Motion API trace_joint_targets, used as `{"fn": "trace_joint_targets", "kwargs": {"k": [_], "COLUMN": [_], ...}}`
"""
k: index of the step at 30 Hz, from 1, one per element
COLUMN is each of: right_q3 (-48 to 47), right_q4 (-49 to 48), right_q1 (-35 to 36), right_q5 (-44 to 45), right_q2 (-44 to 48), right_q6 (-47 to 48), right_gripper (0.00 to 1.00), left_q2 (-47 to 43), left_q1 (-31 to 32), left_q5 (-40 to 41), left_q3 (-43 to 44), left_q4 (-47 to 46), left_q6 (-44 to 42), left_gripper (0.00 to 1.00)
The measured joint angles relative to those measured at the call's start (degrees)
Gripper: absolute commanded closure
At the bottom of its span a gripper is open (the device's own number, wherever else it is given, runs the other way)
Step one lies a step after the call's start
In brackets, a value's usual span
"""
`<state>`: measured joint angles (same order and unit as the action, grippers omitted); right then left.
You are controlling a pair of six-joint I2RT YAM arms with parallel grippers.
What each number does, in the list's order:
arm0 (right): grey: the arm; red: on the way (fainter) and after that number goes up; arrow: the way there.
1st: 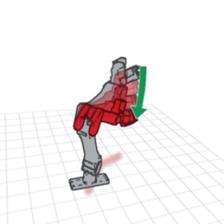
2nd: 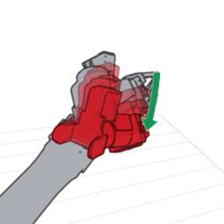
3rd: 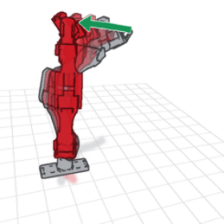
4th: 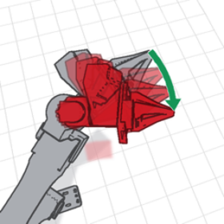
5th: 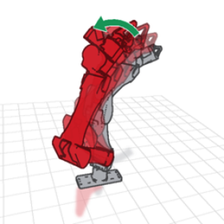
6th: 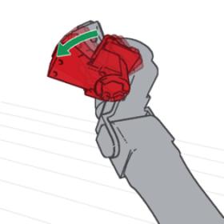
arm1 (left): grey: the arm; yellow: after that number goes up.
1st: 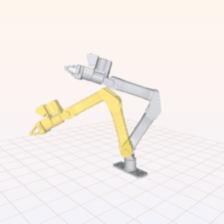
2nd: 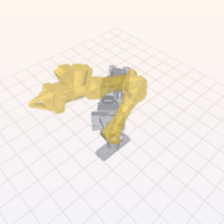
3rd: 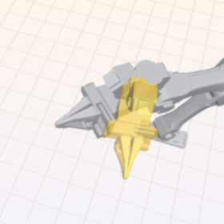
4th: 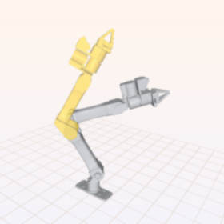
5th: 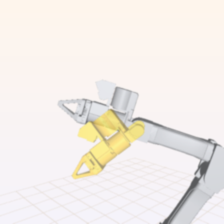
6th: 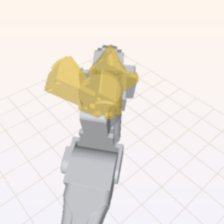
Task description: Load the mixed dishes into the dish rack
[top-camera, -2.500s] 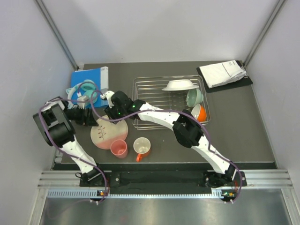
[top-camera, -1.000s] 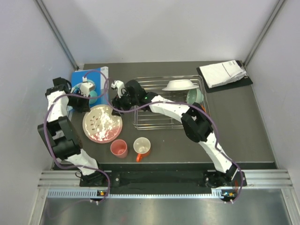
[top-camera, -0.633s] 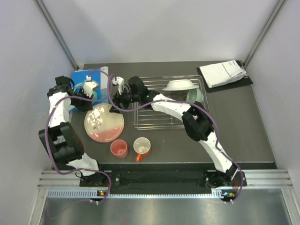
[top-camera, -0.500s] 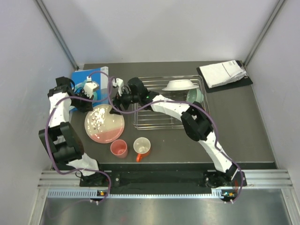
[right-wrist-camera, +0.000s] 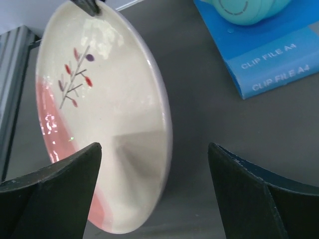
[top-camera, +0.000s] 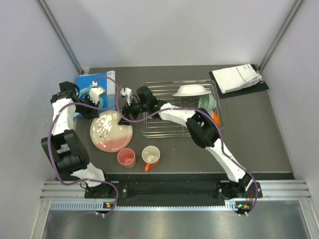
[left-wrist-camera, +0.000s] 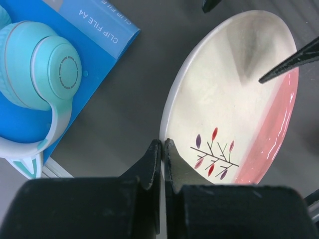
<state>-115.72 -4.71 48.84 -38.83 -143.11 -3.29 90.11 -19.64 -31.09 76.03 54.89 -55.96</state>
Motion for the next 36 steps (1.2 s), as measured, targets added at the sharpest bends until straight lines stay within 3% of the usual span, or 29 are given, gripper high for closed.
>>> {"fn": "trace_joint_targets", "kwargs": {"k": [6,9,15,16,21,24,29,30,31,32,33,36], "right_q3": [-0.3,-0.3,-0.3,-0.3,-0.3,-0.3,-0.2,0.0,0.3,0.6,0.8,1.8], "right_q4": [-3.3,-5.3,-7.9,-8.0,-8.5,-9.5,-12.4,-13.1,-13.9,-14.6,-15.4,-17.1], "right_q1": [-0.1,-0.1,-1.4,-1.6,-2.1,-2.2,-2.3,-2.4,-2.4,-2.5,-2.5,-2.4], "right_q5": [-6.4,-10.4,-15.1,-15.5,-15.7,-15.7,-16.0,-16.0,-16.1,-16.1,-16.1,-16.3], "right_q2": [-1.0,-1.4,-2.3,-2.3,-2.3,-2.5,-2.8,-2.8,-2.8,-2.8,-2.8,-2.8], "right_q6": [-4.0,-7.3,-12.9,-13.6,-16.4,-17.9,-21.6,-22.6,-23.5,-24.1,-24.7,-25.0], "right_gripper": [0.20,0.28,0.59,0.72,0.84,1.00,1.00,1.00,1.00,1.00,1.00,1.00], "left_q2": [0.0,0.0,0.0,0.0,-0.5,-1.4,-1.6,-1.6,-1.7,-1.7,-1.8,-1.9], "left_q1": [0.3,0.5,1.2,1.3,1.3,1.4,1.4,1.4,1.4,1.4,1.4,1.5], "left_q5": [-0.8,-1.2,-1.5,-1.5,-1.6,-1.6,-1.4,-1.3,-1.3,-1.2,-1.1,-0.9], "left_q3": [0.0,0.0,0.0,0.0,0.0,0.0,0.0,0.0,-0.1,-0.2,-0.2,0.0], "left_q4": [-0.3,-0.6,-0.6,-0.7,-0.6,-0.5,-1.0,-1.2,-1.4,-1.7,-2.0,-4.7], "left_q6": [0.0,0.4,1.0,1.2,2.3,3.2,4.2,4.6,5.0,5.5,6.2,10.1], "left_gripper": [1.00,1.00,1.00,1.00,1.00,1.00,1.00,0.97,0.86,0.73,0.47,0.29]}}
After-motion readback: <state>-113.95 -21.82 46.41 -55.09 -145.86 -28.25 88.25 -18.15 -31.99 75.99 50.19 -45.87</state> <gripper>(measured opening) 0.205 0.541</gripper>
